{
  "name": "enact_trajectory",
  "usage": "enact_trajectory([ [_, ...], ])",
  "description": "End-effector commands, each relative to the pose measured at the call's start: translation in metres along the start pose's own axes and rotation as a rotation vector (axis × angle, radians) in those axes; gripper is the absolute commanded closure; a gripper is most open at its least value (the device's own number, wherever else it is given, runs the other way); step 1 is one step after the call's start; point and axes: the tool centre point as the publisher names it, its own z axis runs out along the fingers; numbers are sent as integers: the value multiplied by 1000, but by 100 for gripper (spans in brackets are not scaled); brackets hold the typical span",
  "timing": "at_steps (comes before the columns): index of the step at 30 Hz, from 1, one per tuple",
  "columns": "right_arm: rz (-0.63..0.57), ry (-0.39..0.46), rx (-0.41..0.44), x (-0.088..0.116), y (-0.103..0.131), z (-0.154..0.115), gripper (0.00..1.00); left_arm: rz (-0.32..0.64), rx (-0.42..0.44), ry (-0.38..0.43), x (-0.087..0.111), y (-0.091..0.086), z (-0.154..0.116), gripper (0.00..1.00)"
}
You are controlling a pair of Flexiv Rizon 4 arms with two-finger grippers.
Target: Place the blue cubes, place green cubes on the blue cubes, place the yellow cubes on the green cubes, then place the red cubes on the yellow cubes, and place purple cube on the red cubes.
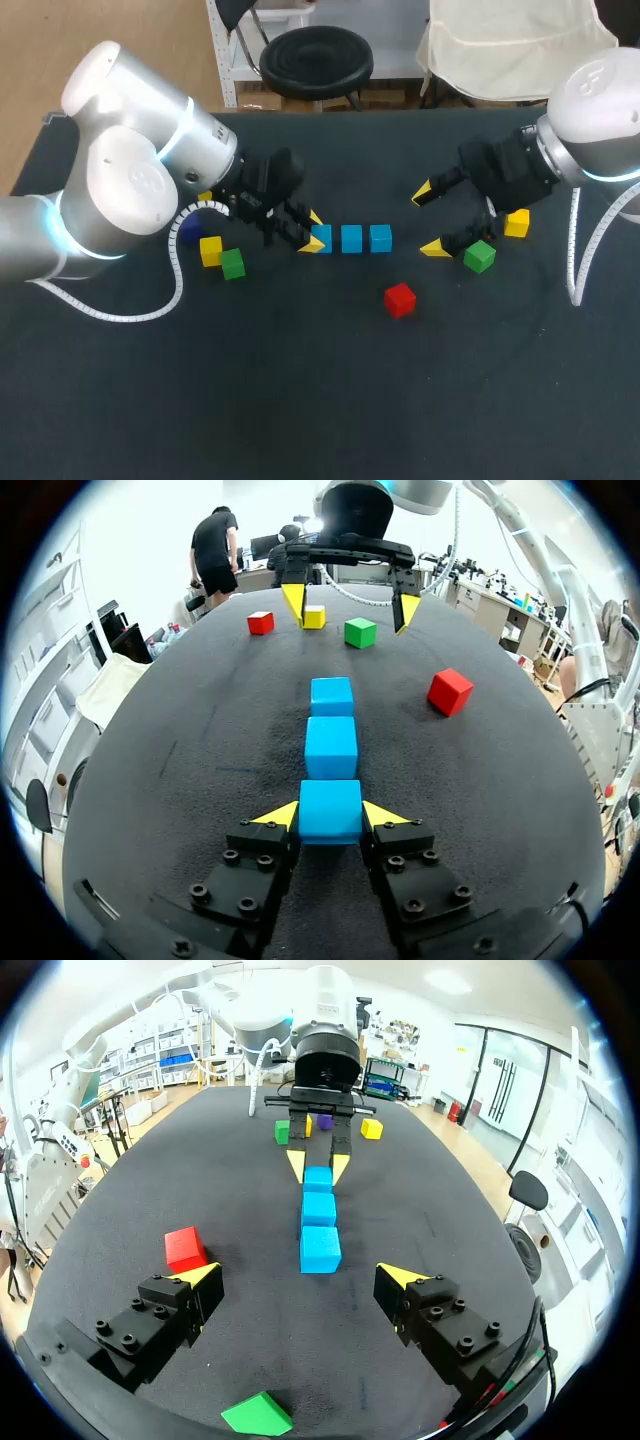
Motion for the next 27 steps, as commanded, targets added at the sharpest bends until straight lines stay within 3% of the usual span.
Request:
enact_trajectory([
  [1, -1, -2, 0, 0, 0, 0, 0, 1, -4, 0, 0, 2, 1, 100],
  [19, -1, -2, 0, 0, 0, 0, 0, 6, -11, 16, 1, 4, 4, 98],
  [20, -1, -2, 0, 0, 0, 0, 0, 3, -14, 18, 1, 4, 4, 87],
  [22, -1, -2, 0, 0, 0, 0, 0, -10, -18, 16, 1, 5, 4, 55],
  [23, -1, -2, 0, 0, 0, 0, 0, -12, -18, 15, 1, 5, 4, 22],
  [24, -1, -2, 0, 0, 0, 0, 0, -16, -16, 15, 1, 5, 4, 0],
  [27, -1, -2, 0, 0, 0, 0, 0, -27, -13, 10, 0, 5, 2, 0],
])
